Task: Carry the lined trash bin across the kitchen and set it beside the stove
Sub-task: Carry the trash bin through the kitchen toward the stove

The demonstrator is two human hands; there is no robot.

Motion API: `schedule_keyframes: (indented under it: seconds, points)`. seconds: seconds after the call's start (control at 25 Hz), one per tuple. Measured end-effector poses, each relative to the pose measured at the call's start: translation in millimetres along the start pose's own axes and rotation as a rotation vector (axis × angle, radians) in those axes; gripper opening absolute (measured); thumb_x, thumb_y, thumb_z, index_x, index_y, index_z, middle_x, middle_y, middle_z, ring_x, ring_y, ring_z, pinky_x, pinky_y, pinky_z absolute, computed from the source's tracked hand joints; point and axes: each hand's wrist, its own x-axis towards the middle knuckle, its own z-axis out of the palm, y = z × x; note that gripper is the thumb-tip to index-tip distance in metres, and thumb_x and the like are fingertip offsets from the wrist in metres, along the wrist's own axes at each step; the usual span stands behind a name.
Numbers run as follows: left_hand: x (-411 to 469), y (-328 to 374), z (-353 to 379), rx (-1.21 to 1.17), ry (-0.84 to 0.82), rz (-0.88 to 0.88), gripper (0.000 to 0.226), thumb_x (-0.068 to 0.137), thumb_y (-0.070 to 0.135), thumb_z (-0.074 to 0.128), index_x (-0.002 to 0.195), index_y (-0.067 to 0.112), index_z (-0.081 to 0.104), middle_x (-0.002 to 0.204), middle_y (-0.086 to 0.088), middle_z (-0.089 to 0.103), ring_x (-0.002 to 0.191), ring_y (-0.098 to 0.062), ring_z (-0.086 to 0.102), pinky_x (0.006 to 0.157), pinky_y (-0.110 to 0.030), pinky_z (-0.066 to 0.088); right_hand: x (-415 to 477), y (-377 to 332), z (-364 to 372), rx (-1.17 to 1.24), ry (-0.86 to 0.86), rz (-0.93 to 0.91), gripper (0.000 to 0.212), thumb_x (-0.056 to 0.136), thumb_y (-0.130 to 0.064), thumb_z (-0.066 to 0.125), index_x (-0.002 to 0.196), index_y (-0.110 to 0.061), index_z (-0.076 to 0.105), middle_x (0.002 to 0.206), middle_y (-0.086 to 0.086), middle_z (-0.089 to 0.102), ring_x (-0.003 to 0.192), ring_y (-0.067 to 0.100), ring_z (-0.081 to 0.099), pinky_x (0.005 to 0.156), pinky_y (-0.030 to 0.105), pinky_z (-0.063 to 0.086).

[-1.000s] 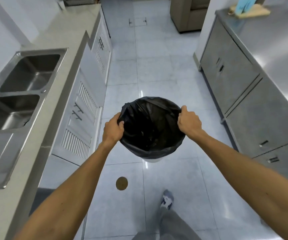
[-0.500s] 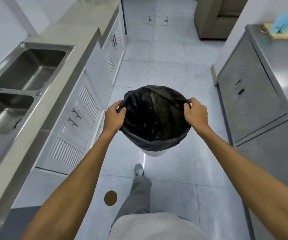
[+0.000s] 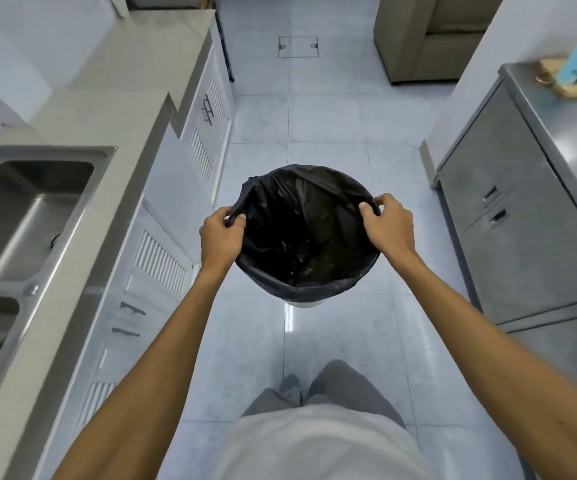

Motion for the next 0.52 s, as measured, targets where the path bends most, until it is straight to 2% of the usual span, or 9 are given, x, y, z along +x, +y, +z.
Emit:
schedule_keyframes:
  seconds: [0.16,0.28,0.36,0.52]
  points:
    - [80,16,31,0.018,0.005,0.002,0.026,0.094,0.021,0.060,0.110,0.006,0.074,0.090,-0.003,0.072,0.079,-0.013,0.064,0.071,-0.020,0.049,80,-16,21,0.022,0.006,0.037,0.043,0.095,-0.045,0.056,0.126,-0.014,0.056,0.119,0.013,0.066,0.099,0.029,0.066,0.076,0.032,0.050]
    - [149,34,70,0.056,0.002,-0.018,0.023,0.093,0.018,0.059,0.103,0.006,0.076,0.077,0.001,0.068,0.067,-0.009,0.060,0.064,-0.021,0.050,159,-25,31,-0.001,0.004,0.058,0.037,0.097,-0.038,0.056,0.125,-0.013,0.058,0.117,0.013,0.067,0.091,0.026,0.063,0.075,0.032,0.048]
    - [192,50,97,0.067,0.001,-0.032,0.023,0.093,0.017,0.058,0.104,0.008,0.076,0.077,0.001,0.069,0.067,-0.008,0.061,0.058,-0.016,0.045,213,-32,36,-0.010,-0.002,0.061,0.033,0.099,-0.034,0.055,0.124,-0.013,0.060,0.117,0.012,0.068,0.094,0.028,0.064,0.076,0.032,0.048]
    - [278,86,150,0.049,0.004,-0.048,0.023,0.095,0.015,0.058,0.110,0.011,0.075,0.082,0.004,0.069,0.075,-0.007,0.064,0.061,-0.013,0.044,321,-48,37,-0.039,-0.040,0.064,0.032,0.098,-0.035,0.055,0.117,-0.011,0.063,0.112,0.013,0.070,0.097,0.032,0.067,0.079,0.036,0.052]
